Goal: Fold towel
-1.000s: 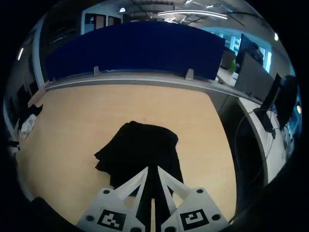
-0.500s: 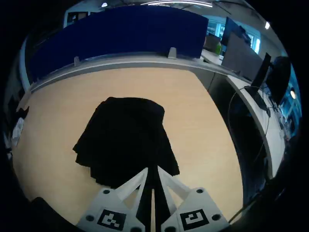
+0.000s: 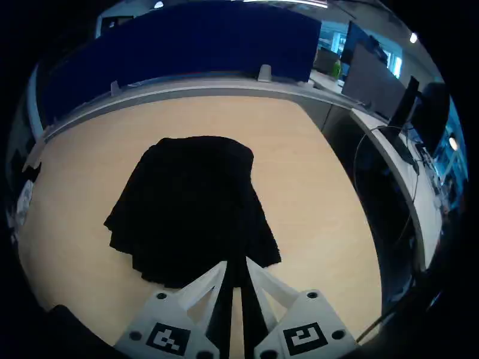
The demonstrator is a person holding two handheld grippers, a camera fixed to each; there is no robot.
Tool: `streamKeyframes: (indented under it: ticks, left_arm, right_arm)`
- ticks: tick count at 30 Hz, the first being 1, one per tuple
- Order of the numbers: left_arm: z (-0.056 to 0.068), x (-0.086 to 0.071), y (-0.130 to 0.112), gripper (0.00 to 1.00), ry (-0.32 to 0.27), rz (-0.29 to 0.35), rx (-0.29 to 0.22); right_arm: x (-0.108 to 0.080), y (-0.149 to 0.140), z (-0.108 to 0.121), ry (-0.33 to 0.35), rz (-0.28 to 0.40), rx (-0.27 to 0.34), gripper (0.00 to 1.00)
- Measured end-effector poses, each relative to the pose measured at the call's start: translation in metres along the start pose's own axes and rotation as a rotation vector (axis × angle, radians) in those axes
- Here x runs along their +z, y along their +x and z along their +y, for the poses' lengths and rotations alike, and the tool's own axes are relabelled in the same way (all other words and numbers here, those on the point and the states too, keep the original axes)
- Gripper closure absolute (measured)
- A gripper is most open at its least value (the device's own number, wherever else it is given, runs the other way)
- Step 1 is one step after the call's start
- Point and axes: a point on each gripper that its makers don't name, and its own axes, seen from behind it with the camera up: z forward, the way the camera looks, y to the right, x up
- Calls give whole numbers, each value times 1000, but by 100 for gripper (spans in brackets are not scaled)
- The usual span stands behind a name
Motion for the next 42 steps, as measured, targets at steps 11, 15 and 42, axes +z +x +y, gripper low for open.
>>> streamKeyframes:
  ticks: [11,15,42]
  left_arm:
    - [1,-1,5,9,-3,12,8]
    - [1,-1,6,9,-4,17,7]
    - [-13,-1,24,9,-13,104,-8]
  right_arm:
    - [-8,-3,4,-35,24,-10,68]
    - [-13,-7,4,-41,28,-14,52]
    - [-99,70,-99,103,365,-44,0]
